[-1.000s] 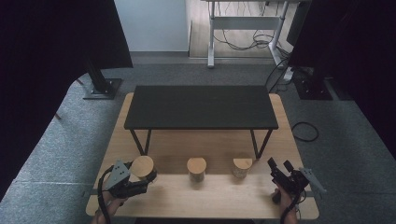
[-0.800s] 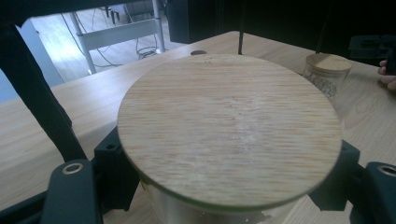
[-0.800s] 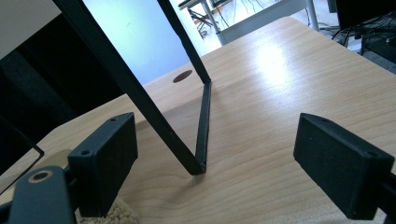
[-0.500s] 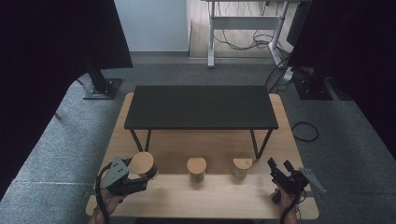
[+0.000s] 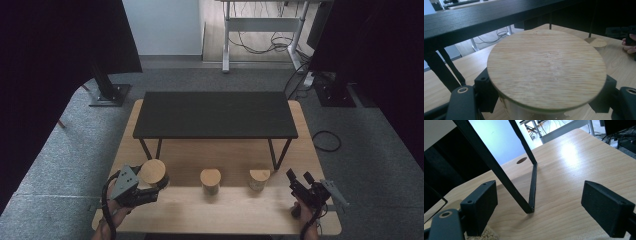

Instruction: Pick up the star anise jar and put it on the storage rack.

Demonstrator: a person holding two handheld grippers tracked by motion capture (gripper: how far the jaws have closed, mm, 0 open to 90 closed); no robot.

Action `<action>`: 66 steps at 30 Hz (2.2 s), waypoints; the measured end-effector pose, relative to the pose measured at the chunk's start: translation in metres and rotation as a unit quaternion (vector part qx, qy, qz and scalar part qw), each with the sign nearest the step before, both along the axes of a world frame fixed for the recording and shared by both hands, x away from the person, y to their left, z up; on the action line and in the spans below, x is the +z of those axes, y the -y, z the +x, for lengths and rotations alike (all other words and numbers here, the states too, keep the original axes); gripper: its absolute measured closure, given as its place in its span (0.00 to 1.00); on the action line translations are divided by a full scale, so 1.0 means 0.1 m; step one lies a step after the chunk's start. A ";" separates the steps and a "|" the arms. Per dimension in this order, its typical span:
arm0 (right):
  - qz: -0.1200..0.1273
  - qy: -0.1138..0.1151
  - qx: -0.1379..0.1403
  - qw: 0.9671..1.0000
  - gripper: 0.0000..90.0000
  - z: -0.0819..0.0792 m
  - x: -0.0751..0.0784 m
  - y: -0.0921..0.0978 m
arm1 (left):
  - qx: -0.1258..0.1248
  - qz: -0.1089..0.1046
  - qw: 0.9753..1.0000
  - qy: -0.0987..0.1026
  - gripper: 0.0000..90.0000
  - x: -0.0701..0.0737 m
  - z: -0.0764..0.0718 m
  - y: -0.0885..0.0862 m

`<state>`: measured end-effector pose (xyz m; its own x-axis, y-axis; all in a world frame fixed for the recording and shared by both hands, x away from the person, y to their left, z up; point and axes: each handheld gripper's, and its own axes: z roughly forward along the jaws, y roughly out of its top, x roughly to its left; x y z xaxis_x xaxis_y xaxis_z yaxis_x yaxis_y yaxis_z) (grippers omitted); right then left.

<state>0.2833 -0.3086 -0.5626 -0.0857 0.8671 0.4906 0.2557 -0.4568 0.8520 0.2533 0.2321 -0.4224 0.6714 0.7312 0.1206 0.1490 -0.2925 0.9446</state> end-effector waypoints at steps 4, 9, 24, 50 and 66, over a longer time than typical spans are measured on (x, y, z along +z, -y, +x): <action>0.000 0.000 0.000 1.000 0.15 0.00 0.00 0.00 | 0.003 -0.004 1.000 0.002 0.28 0.03 0.00 0.00; 0.000 0.000 0.001 1.000 0.15 0.00 0.00 0.00 | 0.005 -0.008 1.000 0.004 0.28 0.07 0.02 0.00; 0.002 0.000 0.004 1.000 0.15 0.01 0.00 0.00 | 0.005 -0.004 1.000 0.023 0.28 0.27 0.04 0.00; 0.002 -0.001 0.005 1.000 0.15 0.01 0.00 0.01 | 0.009 0.000 0.999 0.043 0.28 0.49 0.05 -0.01; 0.003 -0.001 0.007 1.000 0.15 0.01 0.00 0.01 | 0.009 0.003 0.998 0.055 0.28 0.59 0.07 0.02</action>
<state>0.2840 -0.3092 -0.5628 -0.0966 0.8631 0.4956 0.2641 -0.4579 0.8489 0.2606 0.2300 -0.3631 0.6405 0.7422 0.1971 0.0505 -0.2969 0.9536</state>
